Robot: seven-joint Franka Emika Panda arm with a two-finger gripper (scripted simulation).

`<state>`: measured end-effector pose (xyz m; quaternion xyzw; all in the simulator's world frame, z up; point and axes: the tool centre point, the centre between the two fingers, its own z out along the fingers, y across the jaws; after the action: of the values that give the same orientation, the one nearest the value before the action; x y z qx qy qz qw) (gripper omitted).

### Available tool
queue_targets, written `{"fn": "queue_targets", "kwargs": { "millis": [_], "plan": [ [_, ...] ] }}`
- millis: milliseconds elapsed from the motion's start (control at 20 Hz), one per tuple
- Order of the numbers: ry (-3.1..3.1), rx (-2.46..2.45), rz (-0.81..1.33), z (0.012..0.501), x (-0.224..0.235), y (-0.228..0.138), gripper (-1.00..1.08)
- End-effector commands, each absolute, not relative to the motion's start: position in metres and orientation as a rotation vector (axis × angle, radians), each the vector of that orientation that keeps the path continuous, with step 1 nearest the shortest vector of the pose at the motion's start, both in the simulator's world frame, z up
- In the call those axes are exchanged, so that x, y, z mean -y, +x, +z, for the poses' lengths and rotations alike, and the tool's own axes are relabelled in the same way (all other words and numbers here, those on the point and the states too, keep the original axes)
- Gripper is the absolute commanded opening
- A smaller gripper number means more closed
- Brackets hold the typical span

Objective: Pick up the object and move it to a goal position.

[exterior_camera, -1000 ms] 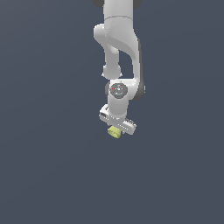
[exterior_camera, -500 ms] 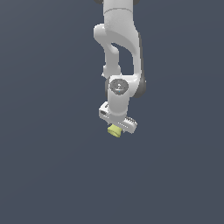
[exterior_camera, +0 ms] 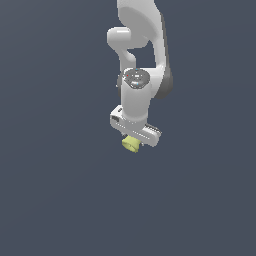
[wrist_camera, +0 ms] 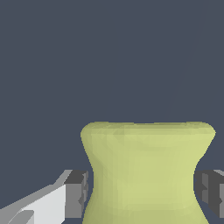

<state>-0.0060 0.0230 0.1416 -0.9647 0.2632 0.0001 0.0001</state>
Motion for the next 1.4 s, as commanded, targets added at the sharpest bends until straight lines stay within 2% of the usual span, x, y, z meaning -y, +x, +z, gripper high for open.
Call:
{"fn": "queue_targets", "kwargs": {
  "millis": [0,800,1350],
  "plan": [
    [-3.031,-0.827,0.000,0.169,-0.022,0.000,-1.00],
    [-3.031,-0.828,0.000,0.330,-0.018,0.038,-1.00],
    [-3.031,-0.828,0.000,0.386,-0.017,0.055,-1.00]
  ]
}}
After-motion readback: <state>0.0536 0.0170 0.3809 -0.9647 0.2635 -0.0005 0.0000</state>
